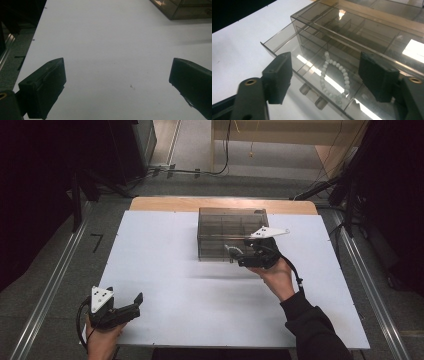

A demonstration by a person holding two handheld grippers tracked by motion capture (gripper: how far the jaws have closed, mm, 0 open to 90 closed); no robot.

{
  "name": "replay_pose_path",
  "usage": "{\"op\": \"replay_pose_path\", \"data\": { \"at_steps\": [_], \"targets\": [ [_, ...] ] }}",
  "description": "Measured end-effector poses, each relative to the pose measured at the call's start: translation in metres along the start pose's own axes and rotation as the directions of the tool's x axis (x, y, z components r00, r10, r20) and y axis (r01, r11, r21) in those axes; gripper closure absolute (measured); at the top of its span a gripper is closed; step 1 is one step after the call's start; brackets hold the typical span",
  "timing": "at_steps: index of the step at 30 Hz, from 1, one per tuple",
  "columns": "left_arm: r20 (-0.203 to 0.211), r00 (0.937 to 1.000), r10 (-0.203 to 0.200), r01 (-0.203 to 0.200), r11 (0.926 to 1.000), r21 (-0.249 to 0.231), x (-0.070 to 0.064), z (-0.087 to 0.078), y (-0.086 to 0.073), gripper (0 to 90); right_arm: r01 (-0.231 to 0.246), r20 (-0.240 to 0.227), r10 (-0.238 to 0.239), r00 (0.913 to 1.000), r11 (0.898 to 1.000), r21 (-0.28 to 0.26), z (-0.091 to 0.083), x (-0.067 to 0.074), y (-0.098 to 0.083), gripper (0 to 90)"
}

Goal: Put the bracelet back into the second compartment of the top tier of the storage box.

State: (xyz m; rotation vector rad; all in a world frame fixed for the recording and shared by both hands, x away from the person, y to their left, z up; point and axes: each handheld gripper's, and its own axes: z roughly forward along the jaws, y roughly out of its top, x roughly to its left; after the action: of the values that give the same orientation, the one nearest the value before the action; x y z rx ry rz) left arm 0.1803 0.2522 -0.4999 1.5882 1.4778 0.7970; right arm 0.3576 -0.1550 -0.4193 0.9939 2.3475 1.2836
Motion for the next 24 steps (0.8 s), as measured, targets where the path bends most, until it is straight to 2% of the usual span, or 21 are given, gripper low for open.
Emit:
{"op": "replay_pose_path", "data": {
  "at_steps": [4, 9, 12, 24],
  "targets": [
    [-0.002, 1.0000, 0.000, 0.000, 1.0000, 0.000, 0.000, 0.000, 0.000, 1.3, -0.012, 0.005, 0.012, 0.9999, 1.000, 0.007, -0.005, 0.001, -0.003, 18.3],
    [0.001, 1.0000, 0.001, -0.001, 1.0000, 0.000, -0.001, 0.001, 0.000, 1.3, -0.022, 0.001, 0.022, 0.9998, 1.000, -0.022, -0.018, 0.005, -0.006, 16.4],
    [0.001, 1.0000, 0.001, -0.001, 1.0000, 0.000, -0.001, 0.001, 0.000, 1.3, -0.027, 0.004, 0.027, 0.9996, 1.000, -0.014, -0.023, 0.007, -0.009, 15.1],
    [0.000, 1.0000, 0.001, -0.001, 1.0000, 0.002, -0.001, 0.001, 0.000, 1.3, -0.035, -0.020, 0.035, 0.9992, 0.999, -0.011, -0.037, 0.013, -0.018, 14.5]
  ]
}}
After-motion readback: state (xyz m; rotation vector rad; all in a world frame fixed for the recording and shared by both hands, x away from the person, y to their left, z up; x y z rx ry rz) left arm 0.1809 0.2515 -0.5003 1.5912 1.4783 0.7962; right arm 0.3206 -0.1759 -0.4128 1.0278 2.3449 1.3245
